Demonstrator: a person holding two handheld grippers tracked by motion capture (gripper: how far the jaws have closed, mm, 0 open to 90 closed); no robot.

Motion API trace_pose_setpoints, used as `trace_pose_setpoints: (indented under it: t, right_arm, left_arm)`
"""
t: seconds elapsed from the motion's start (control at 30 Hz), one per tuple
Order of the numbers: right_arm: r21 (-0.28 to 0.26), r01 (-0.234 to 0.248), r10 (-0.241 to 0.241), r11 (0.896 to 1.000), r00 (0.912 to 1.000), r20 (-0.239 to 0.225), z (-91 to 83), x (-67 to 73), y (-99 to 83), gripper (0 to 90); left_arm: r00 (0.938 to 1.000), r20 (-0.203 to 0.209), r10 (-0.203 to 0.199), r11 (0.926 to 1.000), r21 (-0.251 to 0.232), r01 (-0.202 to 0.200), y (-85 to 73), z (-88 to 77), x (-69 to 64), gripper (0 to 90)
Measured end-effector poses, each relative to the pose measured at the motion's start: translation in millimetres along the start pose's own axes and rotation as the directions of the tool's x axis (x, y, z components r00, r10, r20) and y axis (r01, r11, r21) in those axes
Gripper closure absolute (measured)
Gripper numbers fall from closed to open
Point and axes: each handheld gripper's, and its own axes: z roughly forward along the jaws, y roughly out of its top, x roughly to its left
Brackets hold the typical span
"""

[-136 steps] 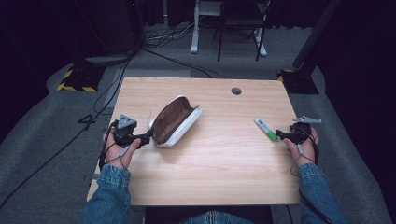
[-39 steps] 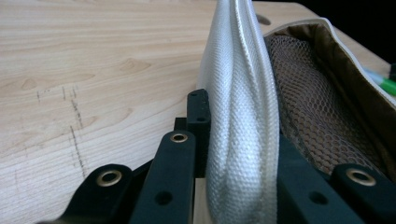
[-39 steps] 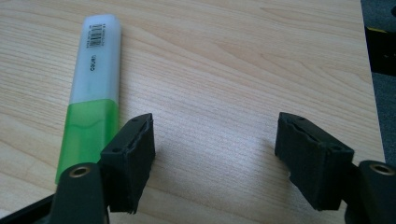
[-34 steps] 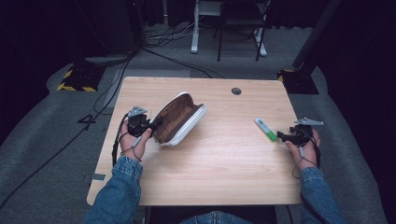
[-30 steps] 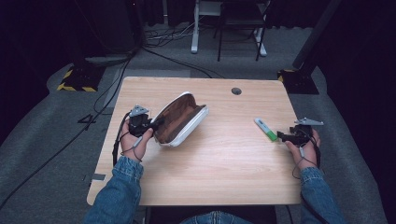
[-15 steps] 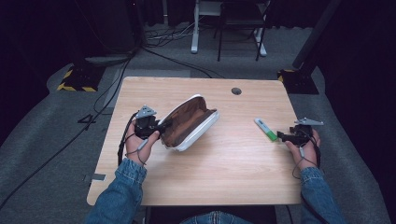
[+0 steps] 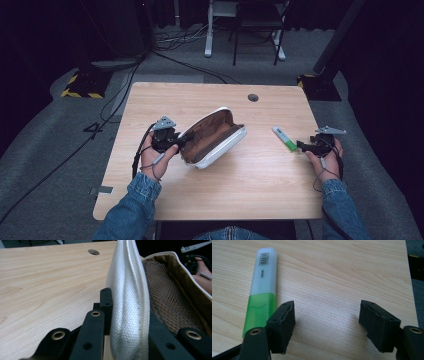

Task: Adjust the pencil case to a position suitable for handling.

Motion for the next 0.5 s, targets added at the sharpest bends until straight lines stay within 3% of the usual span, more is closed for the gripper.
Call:
trace_pose_setpoints:
  t: [0.3,0.5]
  right_arm:
    - [0.0,0.0,0.0,1.0,1.0,0.0,0.0,0.0,0.0,29.2]
    - [0.0,0.0,0.0,1.0,1.0,0.0,0.0,0.0,0.0,29.2]
  left_arm:
    - [0.9983,0.045,0.037,0.9987,0.033,-0.039,-1.1,6.6,-15.7,82.9]
    - [0.994,0.09,0.062,0.9961,0.057,-0.068,-2.5,11.8,-27.6,82.8]
